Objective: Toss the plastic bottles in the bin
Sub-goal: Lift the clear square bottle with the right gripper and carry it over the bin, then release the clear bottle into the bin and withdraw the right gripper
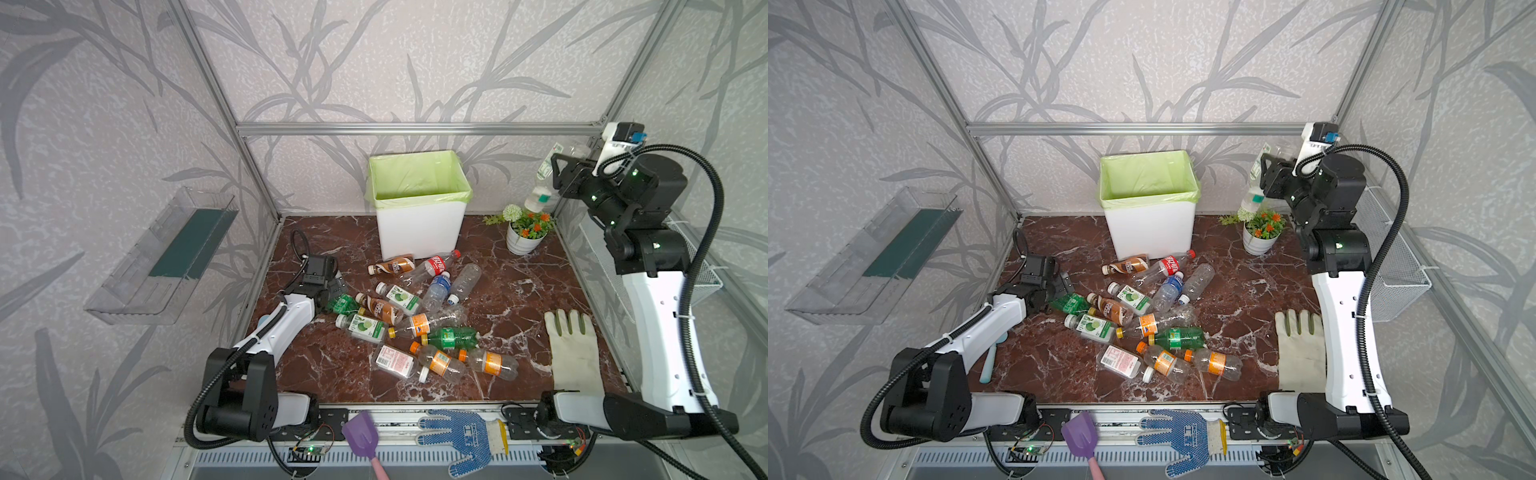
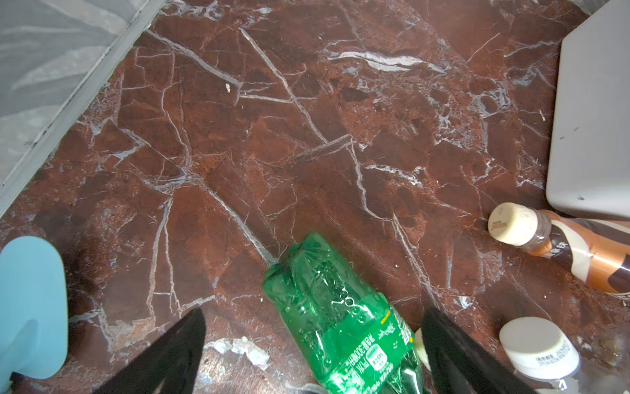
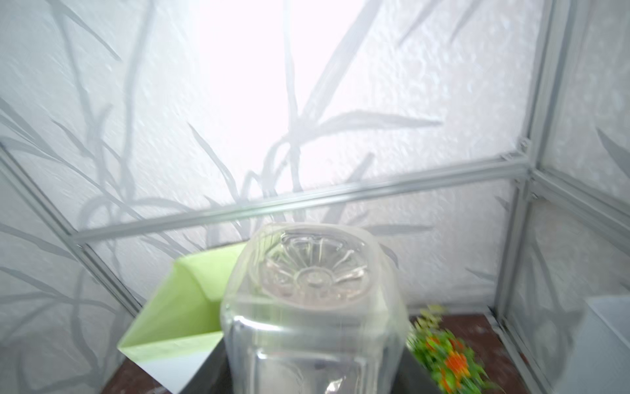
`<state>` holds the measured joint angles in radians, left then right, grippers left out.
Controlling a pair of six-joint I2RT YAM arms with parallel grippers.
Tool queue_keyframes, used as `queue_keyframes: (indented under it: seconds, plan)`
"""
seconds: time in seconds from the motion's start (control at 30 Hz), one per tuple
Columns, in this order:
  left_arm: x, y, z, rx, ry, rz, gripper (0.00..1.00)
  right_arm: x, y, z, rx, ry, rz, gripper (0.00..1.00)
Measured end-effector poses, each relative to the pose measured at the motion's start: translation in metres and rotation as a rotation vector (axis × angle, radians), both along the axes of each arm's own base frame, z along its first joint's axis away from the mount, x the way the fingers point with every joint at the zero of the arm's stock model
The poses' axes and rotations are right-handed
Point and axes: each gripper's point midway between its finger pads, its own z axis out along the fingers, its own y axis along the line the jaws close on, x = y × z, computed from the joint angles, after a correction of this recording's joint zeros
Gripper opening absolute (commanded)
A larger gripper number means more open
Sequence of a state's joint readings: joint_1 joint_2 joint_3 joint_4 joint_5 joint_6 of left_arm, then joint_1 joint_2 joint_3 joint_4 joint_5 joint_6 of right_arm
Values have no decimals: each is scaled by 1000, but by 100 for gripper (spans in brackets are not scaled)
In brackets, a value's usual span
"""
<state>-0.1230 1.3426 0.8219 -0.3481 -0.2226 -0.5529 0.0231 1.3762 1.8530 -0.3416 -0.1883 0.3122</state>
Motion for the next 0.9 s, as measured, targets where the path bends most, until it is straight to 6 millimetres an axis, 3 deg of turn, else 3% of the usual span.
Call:
queue_keyframes:
  seconds: [0.1,0.2,0.27,0.33,0.4,0.5,0.6,0.7,0.83,0.9]
  plan:
    - [0,-3,-1,-23,1,2,99,31,25,14,83,-81,73,45]
    - [-2,-6,-5,-47,7,4,99,85,77,1,141,-78,189,50]
    - [-4,-8,-8,-62,13,5,99,134,131,-27,128,-10,288,63]
    - [-5,-9,-9,-75,16,5,99,168,172,-55,96,49,349,78]
    - [-5,-11,-10,-84,19,3,99,183,201,-82,72,101,388,90]
    - [-9,-13,-14,-101,27,-1,99,182,220,-117,40,204,424,93]
    - [-15,-15,-17,-122,31,4,99,165,212,-118,6,252,408,99]
    - [-19,-17,-16,-143,24,12,99,129,195,-92,-4,208,387,99]
    - [-20,-19,-11,-167,11,18,98,78,173,-41,7,51,377,99]
    - [-21,-21,-11,-181,15,18,97,56,164,-31,8,-3,375,99]
